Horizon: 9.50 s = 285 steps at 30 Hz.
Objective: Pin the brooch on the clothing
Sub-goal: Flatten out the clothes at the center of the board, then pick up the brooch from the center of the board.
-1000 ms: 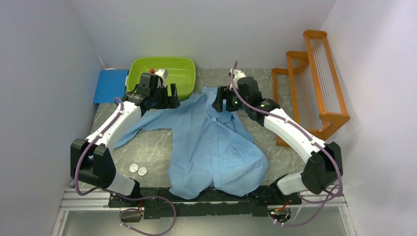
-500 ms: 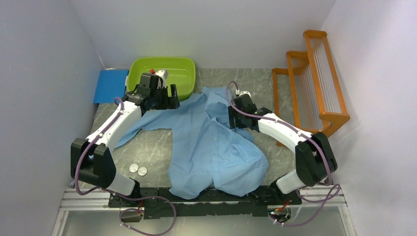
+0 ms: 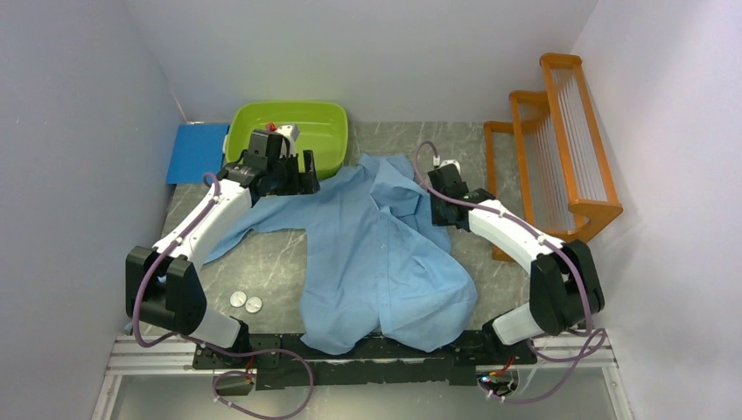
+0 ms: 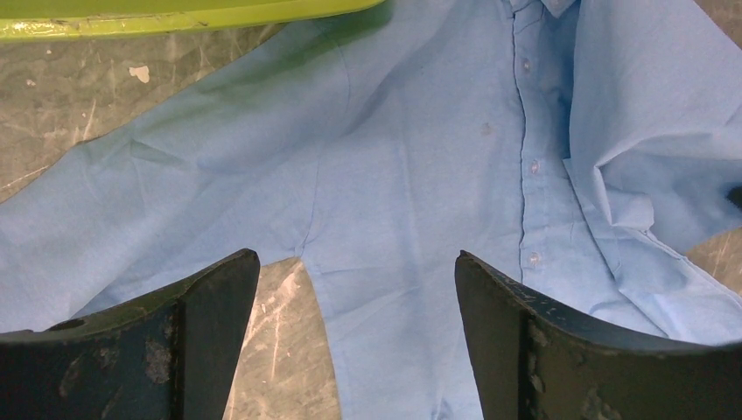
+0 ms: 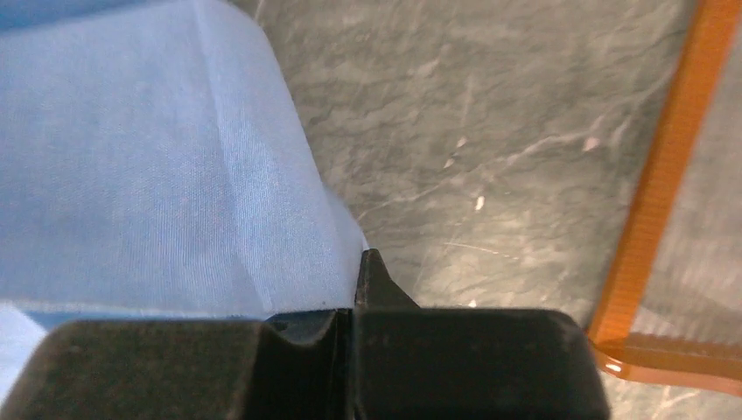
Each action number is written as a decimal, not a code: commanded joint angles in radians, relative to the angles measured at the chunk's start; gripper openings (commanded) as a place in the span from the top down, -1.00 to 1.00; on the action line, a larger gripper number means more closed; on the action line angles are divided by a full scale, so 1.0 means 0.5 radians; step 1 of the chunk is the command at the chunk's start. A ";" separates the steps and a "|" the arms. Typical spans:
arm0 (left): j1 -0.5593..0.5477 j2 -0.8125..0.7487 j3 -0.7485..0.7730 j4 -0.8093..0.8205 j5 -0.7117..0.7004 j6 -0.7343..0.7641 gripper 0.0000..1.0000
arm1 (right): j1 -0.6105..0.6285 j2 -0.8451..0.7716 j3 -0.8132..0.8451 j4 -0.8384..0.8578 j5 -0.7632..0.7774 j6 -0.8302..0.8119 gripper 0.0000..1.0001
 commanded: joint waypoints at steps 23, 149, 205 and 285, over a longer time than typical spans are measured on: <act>-0.001 -0.040 0.067 0.011 0.028 0.007 -0.76 | -0.051 -1.052 0.160 -0.229 1.091 0.218 1.00; 0.184 0.055 -1.338 0.939 0.653 -0.851 -0.40 | -0.009 -0.661 -0.911 0.442 -1.058 0.472 -0.77; -1.119 -0.242 -0.898 -0.114 -0.212 -1.042 -0.45 | 0.101 -1.200 -0.942 0.050 -1.111 0.613 -0.74; 0.477 -0.917 -1.433 -0.978 -0.616 -2.156 0.29 | 0.148 -1.074 -0.844 0.158 -1.096 0.464 -0.79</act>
